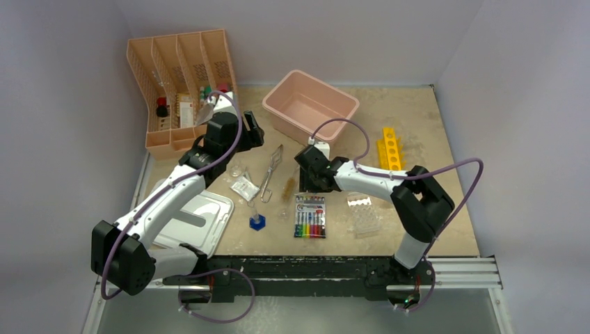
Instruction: Organize the chemistry lab equipment
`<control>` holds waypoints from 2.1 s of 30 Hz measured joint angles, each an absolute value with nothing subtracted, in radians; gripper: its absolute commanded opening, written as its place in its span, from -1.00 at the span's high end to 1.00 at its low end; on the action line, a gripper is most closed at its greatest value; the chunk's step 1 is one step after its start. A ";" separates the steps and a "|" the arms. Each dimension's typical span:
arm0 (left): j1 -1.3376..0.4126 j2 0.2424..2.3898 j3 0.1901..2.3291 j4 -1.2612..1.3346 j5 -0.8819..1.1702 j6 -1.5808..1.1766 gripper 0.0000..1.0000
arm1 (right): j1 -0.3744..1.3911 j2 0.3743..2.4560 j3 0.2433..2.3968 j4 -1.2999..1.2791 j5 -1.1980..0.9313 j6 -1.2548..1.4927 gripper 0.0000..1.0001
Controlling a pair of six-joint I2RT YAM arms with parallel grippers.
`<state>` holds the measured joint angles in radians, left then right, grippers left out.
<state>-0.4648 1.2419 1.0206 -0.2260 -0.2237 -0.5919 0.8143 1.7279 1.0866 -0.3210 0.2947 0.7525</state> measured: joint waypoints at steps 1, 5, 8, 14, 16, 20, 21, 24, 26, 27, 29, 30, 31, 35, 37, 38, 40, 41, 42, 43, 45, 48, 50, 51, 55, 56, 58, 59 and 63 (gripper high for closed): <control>-0.465 1.242 1.021 -0.226 -0.223 -0.592 -0.32 | 0.814 1.729 1.084 -0.315 0.296 0.753 -0.15; -0.465 1.243 1.021 -0.226 -0.218 -0.592 -0.32 | 0.814 1.730 1.084 -0.279 0.309 0.761 -0.17; -0.465 1.243 1.021 -0.226 -0.217 -0.593 -0.32 | 0.814 1.752 1.090 -0.257 0.345 0.776 -0.15; -0.465 1.246 1.021 -0.225 -0.217 -0.601 -0.32 | 0.814 1.843 1.137 -0.277 0.451 0.850 0.03; -0.465 1.246 1.021 -0.225 -0.218 -0.607 -0.32 | 0.814 1.843 1.137 -0.284 0.472 0.867 0.12; -0.465 1.246 1.021 -0.225 -0.220 -0.610 -0.32 | 0.814 1.843 1.136 -0.279 0.485 0.881 0.28; -0.465 1.246 1.021 -0.225 -0.221 -0.610 -0.32 | 0.814 1.844 1.136 -0.278 0.485 0.883 0.31; -0.465 1.246 1.021 -0.225 -0.220 -0.611 -0.33 | 0.813 1.845 1.136 -0.276 0.488 0.888 0.38; -0.465 1.247 1.021 -0.225 -0.216 -0.610 -0.33 | 0.812 1.845 1.136 -0.276 0.497 0.894 0.42; -0.465 1.248 1.021 -0.222 -0.207 -0.610 -0.33 | 0.810 1.845 1.136 -0.277 0.505 0.899 0.44; -0.465 1.250 1.020 -0.208 -0.171 -0.609 -0.33 | 0.805 1.845 1.136 -0.279 0.518 0.912 0.48; -0.465 1.253 1.020 -0.196 -0.149 -0.609 -0.33 | 0.801 1.845 1.136 -0.279 0.527 0.919 0.50; -0.466 1.255 1.020 -0.184 -0.125 -0.609 -0.33 | 0.796 1.845 1.133 -0.278 0.535 0.928 0.51; -0.474 1.268 1.020 -0.148 -0.063 -0.609 -0.32 | 0.763 1.839 1.108 -0.266 0.564 0.960 0.58; -0.479 1.277 1.020 -0.134 -0.038 -0.609 -0.32 | 0.746 1.826 1.090 -0.264 0.571 0.974 0.60; -0.482 1.283 1.020 -0.128 -0.024 -0.609 -0.32 | 0.739 1.820 1.083 -0.264 0.574 0.981 0.60; -0.490 1.294 1.020 -0.120 0.000 -0.609 -0.31 | 0.720 1.802 1.060 -0.262 0.582 0.998 0.61; -0.495 1.300 1.020 -0.116 0.013 -0.609 -0.30 | 0.710 1.791 1.047 -0.258 0.582 1.006 0.61; -0.500 1.306 1.020 -0.112 0.025 -0.609 -0.30 | 0.701 1.778 1.030 -0.252 0.582 1.012 0.61; -0.504 1.312 1.020 -0.106 0.037 -0.610 -0.30 | 0.693 1.766 1.016 -0.247 0.582 1.017 0.61; -0.514 1.324 1.020 -0.092 0.057 -0.611 -0.29 | 0.671 1.727 0.978 -0.231 0.577 1.025 0.61; -0.526 1.339 1.020 -0.076 0.081 -0.619 -0.29 | 0.641 1.667 0.936 -0.197 0.557 1.029 0.61; -0.532 1.350 1.020 -0.059 0.099 -0.625 -0.29 | 0.622 1.628 0.921 -0.175 0.543 1.029 0.61; -0.533 1.356 1.020 -0.052 0.108 -0.628 -0.29 | 0.613 1.611 0.920 -0.164 0.533 1.029 0.61; -0.541 1.379 1.021 -0.027 0.149 -0.636 -0.30 | 0.596 1.548 0.920 -0.136 0.502 1.028 0.60; -0.544 1.388 1.021 -0.020 0.163 -0.636 -0.31 | 0.594 1.531 0.920 -0.133 0.493 1.028 0.60; -0.550 1.406 1.021 -0.009 0.194 -0.637 -0.31 | 0.592 1.496 0.920 -0.130 0.474 1.026 0.59; -0.555 1.417 1.021 -0.002 0.210 -0.641 -0.31 | 0.590 1.475 0.920 -0.130 0.462 1.024 0.58; -0.592 1.471 1.025 0.045 0.281 -0.659 -0.31 | 0.588 1.383 0.920 -0.134 0.419 1.021 0.58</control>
